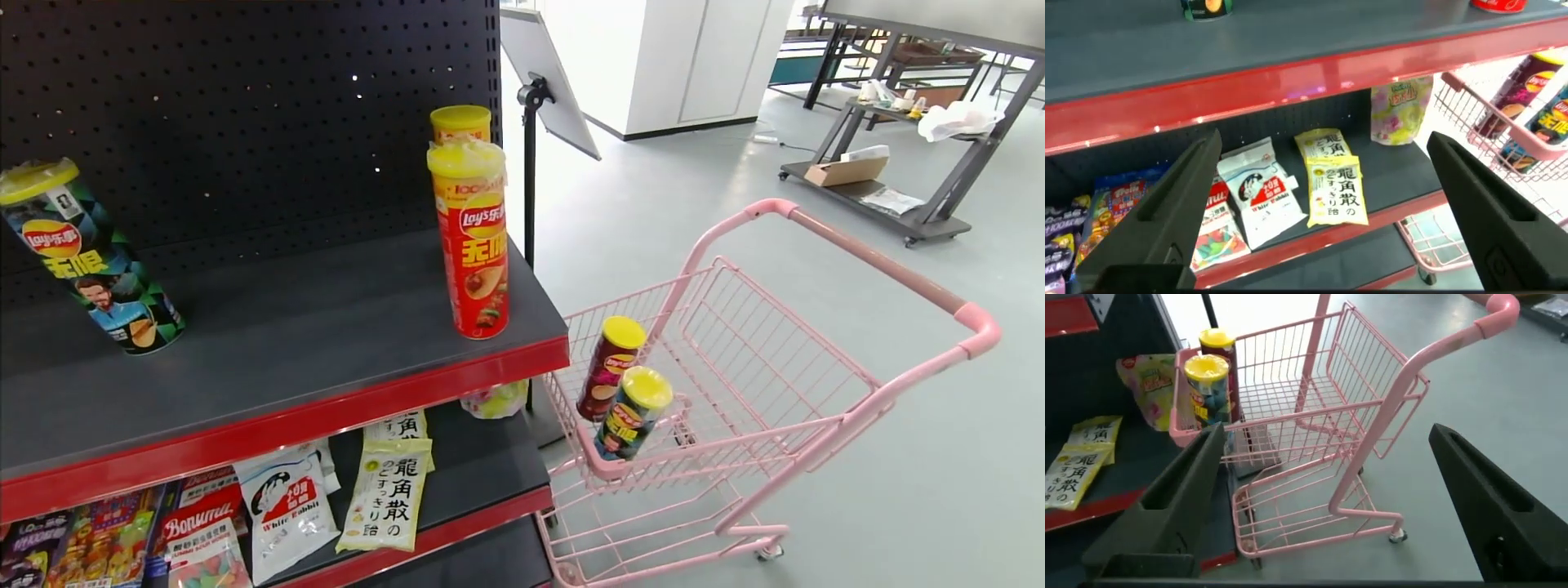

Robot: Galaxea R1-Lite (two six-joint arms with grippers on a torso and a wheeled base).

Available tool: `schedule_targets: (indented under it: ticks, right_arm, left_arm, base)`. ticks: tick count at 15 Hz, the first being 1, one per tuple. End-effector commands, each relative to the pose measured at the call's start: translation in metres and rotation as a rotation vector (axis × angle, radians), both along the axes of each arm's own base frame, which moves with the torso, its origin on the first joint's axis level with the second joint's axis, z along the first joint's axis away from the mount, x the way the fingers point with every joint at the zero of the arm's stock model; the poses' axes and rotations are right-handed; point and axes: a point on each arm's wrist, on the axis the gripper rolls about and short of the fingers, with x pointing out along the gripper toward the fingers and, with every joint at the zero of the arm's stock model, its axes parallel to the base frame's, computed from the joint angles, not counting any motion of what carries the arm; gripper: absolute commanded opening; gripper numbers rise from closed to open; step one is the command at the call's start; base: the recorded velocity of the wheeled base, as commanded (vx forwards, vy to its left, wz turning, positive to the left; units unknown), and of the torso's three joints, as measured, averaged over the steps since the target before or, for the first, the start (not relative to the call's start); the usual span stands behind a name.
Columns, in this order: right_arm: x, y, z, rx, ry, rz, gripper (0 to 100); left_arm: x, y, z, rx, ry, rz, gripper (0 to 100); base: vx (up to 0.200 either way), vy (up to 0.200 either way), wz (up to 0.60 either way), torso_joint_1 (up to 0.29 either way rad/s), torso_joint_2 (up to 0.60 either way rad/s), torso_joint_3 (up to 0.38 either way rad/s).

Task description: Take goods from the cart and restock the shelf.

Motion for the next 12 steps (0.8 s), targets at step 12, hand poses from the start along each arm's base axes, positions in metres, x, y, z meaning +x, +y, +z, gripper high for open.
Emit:
schedule_targets:
  ticks: [12]
  right_arm:
    - [0.0001, 0.0, 0.0, 0.002, 0.001, 0.0, 100]
  left_arm:
    - [0.0001, 0.0, -0.0001, 0.0, 0.002, 0.0, 100]
  base:
    - [0.0, 0.0, 0.0, -0.171, 0.46, 0.283]
